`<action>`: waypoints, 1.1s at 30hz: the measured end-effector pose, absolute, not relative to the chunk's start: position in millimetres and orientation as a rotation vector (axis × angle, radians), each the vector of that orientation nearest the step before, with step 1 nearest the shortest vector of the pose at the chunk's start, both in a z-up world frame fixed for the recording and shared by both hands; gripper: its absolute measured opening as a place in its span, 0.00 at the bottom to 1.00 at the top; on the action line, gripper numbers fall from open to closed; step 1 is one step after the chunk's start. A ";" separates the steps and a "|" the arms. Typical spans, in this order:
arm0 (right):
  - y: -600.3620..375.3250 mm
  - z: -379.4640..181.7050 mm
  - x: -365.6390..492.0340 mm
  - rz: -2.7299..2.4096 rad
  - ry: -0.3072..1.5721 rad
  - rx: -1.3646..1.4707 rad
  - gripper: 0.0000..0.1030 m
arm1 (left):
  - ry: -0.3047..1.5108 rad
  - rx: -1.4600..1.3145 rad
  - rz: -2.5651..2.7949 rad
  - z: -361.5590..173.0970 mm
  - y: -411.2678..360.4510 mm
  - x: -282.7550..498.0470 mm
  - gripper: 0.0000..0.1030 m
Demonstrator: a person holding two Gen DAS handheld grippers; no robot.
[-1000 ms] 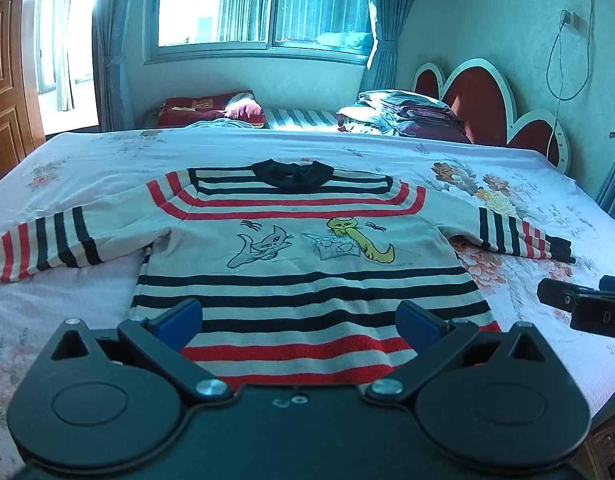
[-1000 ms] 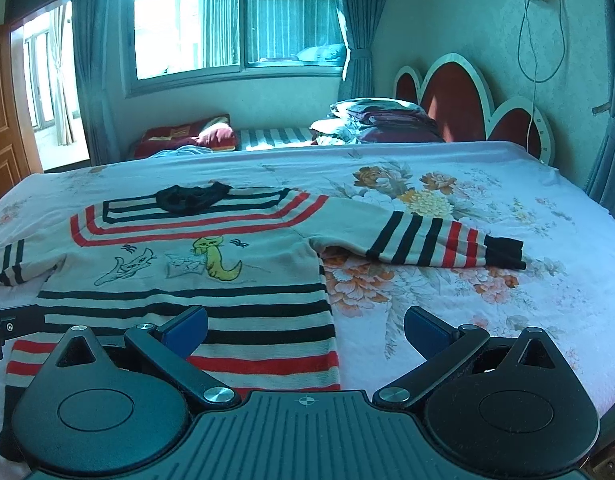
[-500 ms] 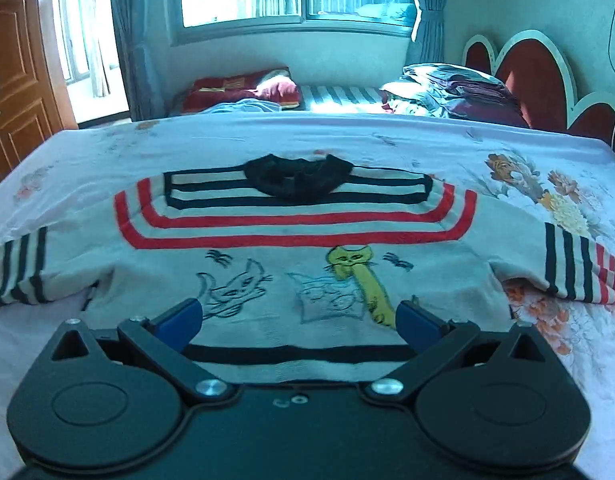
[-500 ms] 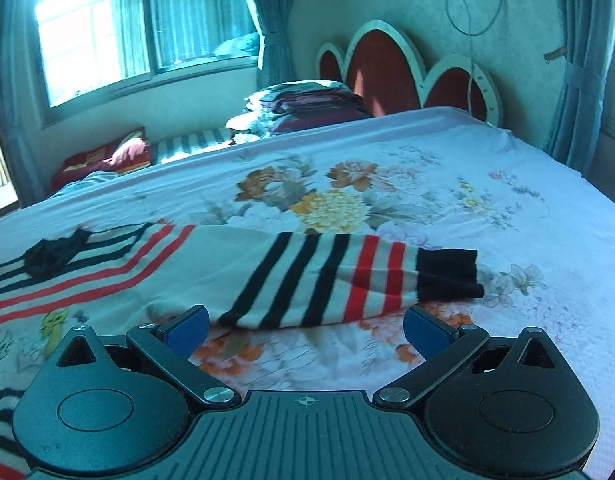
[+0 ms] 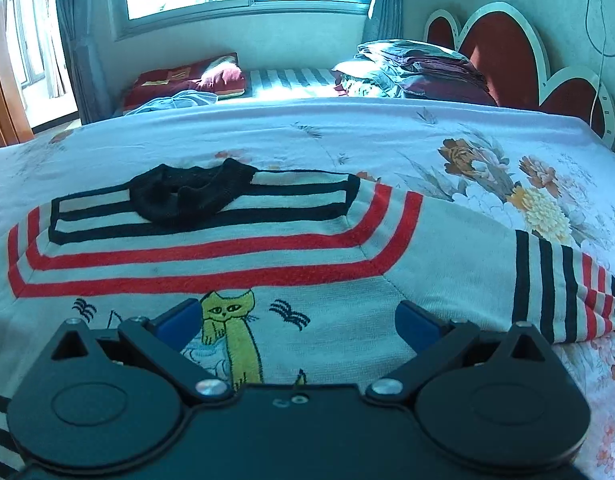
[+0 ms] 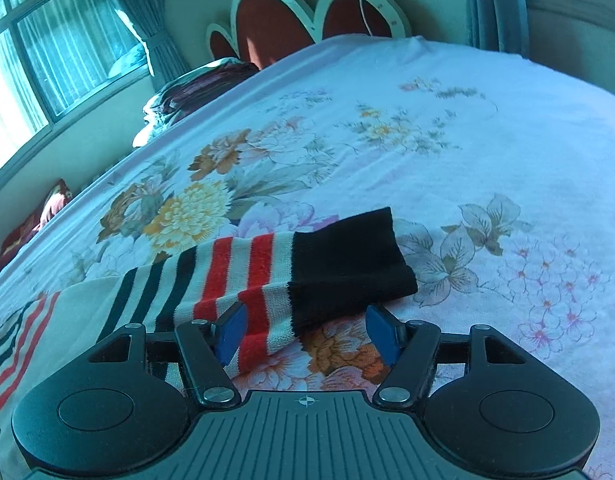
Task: Fold small clothes
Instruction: 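Grasp the black sleeve cuff with the right tool and lift it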
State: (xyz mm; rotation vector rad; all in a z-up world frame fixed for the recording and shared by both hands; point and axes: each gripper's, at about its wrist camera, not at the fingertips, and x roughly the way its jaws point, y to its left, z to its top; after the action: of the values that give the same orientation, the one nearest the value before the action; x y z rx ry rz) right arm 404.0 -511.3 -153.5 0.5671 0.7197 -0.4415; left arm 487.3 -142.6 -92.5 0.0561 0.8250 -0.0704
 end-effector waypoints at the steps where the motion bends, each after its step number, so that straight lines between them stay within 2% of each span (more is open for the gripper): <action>1: -516.0 -158.8 405.2 -0.440 0.725 0.599 0.64 | 0.829 0.060 -0.083 -92.9 -144.4 489.7 0.99; 3: -522.4 -164.0 405.3 -0.429 0.709 0.639 0.54 | 0.834 0.070 -0.092 -93.6 -146.8 495.4 0.99; 4: -524.2 -166.0 405.6 -0.432 0.704 0.646 0.35 | 0.830 0.073 -0.081 -93.4 -146.8 496.3 0.99; 5: -526.4 -167.9 406.2 -0.438 0.704 0.660 0.26 | 0.819 0.078 -0.057 -92.6 -145.8 496.9 0.99; 13: -531.1 -165.2 411.6 -0.453 0.698 0.685 0.26 | 0.800 0.078 0.029 -83.8 -124.5 503.2 1.00; 14: -530.0 -162.6 415.0 -0.450 0.696 0.668 0.13 | 0.812 0.074 0.016 -83.9 -119.6 504.1 0.99; 15: -527.3 -158.8 418.8 -0.432 0.691 0.650 0.05 | 0.826 0.066 -0.001 -84.4 -114.2 504.8 0.99; 19: -496.3 -129.7 437.5 -0.370 0.646 0.496 0.05 | 0.876 0.031 -0.012 -92.8 -84.6 504.2 0.96; 21: -471.1 -115.0 449.3 -0.286 0.634 0.435 0.05 | 0.909 -0.012 -0.016 -98.7 -64.0 504.4 0.86; 22: -457.0 -108.7 454.3 -0.240 0.633 0.410 0.05 | 0.917 -0.021 -0.012 -101.2 -53.7 504.4 0.85; 25: -399.0 -94.0 473.4 -0.081 0.647 0.339 0.05 | 0.913 -0.034 0.013 -105.0 -22.3 502.0 0.87; 29: -310.9 -91.4 493.7 0.067 0.676 0.237 0.05 | 0.909 -0.050 0.045 -104.9 22.2 496.2 0.95; 33: -231.8 -99.8 509.8 0.189 0.720 0.166 0.05 | 0.904 -0.095 0.068 -102.7 69.7 484.8 0.95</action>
State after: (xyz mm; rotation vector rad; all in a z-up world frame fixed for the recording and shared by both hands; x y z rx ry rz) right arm 509.8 -231.8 -99.8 0.1658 0.7202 0.1887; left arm 484.8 69.7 -102.7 -0.0949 0.9043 0.0676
